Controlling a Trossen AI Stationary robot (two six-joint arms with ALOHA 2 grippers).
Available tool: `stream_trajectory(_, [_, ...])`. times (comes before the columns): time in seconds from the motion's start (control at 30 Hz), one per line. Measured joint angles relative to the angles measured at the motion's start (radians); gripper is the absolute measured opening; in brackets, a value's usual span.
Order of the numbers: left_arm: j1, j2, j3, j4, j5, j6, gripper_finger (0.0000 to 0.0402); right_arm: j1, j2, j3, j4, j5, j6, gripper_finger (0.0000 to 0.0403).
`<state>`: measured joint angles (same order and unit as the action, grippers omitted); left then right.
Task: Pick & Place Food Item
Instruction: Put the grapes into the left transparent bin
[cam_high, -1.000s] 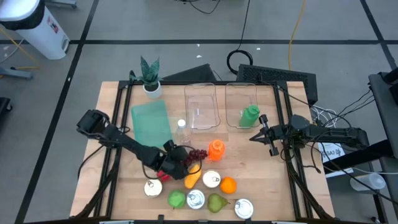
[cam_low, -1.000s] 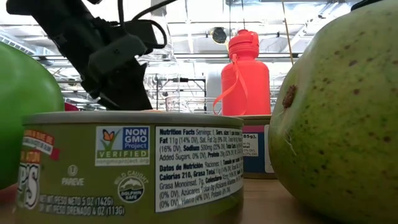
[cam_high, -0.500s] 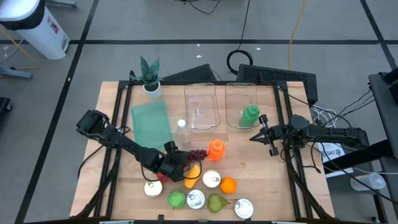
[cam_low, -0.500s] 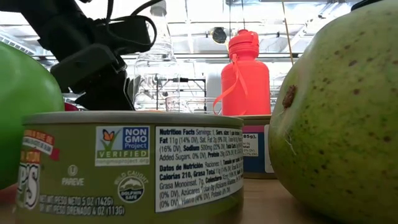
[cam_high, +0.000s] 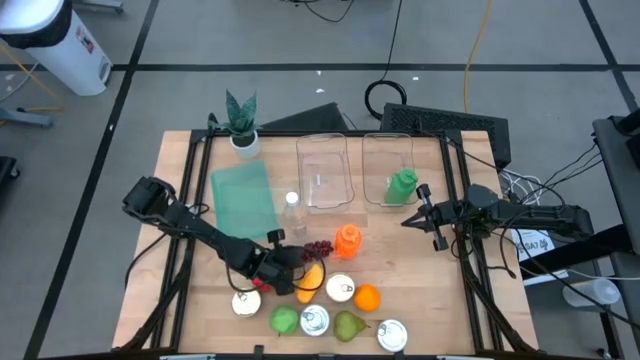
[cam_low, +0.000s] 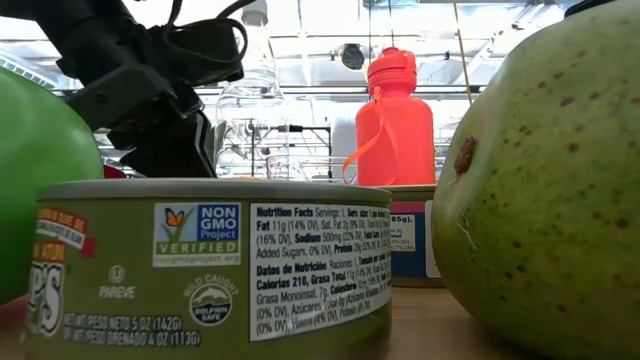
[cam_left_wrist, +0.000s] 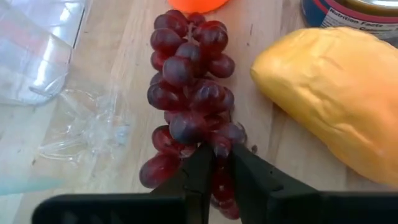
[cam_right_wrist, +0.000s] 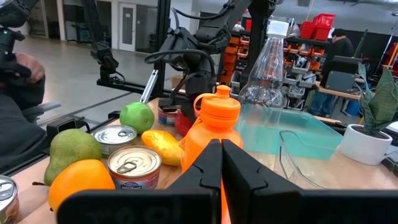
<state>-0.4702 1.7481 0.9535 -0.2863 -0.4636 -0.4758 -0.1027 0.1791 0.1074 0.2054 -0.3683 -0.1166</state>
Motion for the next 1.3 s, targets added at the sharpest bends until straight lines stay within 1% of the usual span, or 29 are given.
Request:
stream_trajectory(0.1, [-0.005,-0.002,0.0,0.0,-0.007,0.015,0.0051,0.0,0.0,0.0,0.0,0.0,-0.001,0.0])
stream_trajectory(0.27, [-0.028,-0.051,-0.001,0.0,-0.012,0.023,0.0049,0.0,0.0,0.0,0.0,0.0,-0.002,0.0])
stream_trajectory(0.57, [-0.128,-0.254,-0.001,-0.004,-0.116,0.111,0.0049,0.0,0.0,0.0,0.0,0.0,-0.001,0.0])
stream_trajectory(0.67, [-0.169,-0.335,-0.001,-0.026,-0.179,0.142,0.0049,0.0,0.0,0.0,0.0,0.0,-0.001,0.0])
stream_trajectory(0.87, [-0.237,-0.48,-0.001,-0.122,-0.338,0.142,0.0049,0.0,0.0,0.0,0.0,0.0,-0.001,0.0])
stream_trajectory(0.97, [-0.267,-0.544,-0.001,-0.16,-0.397,0.135,0.0049,0.0,0.0,0.0,0.0,0.0,-0.002,0.0])
stream_trajectory(1.07, [-0.293,-0.599,-0.001,-0.161,-0.424,0.158,0.0049,0.0,0.0,0.0,0.0,0.0,-0.003,0.0])
stream_trajectory(1.2, [-0.328,-0.677,-0.001,-0.152,-0.513,0.207,0.0049,0.0,0.0,0.0,0.0,0.0,-0.004,0.0])
stream_trajectory(1.3, [-0.334,-0.74,-0.001,-0.136,-0.574,0.223,0.0049,0.0,0.0,0.0,0.0,0.0,-0.003,0.0])
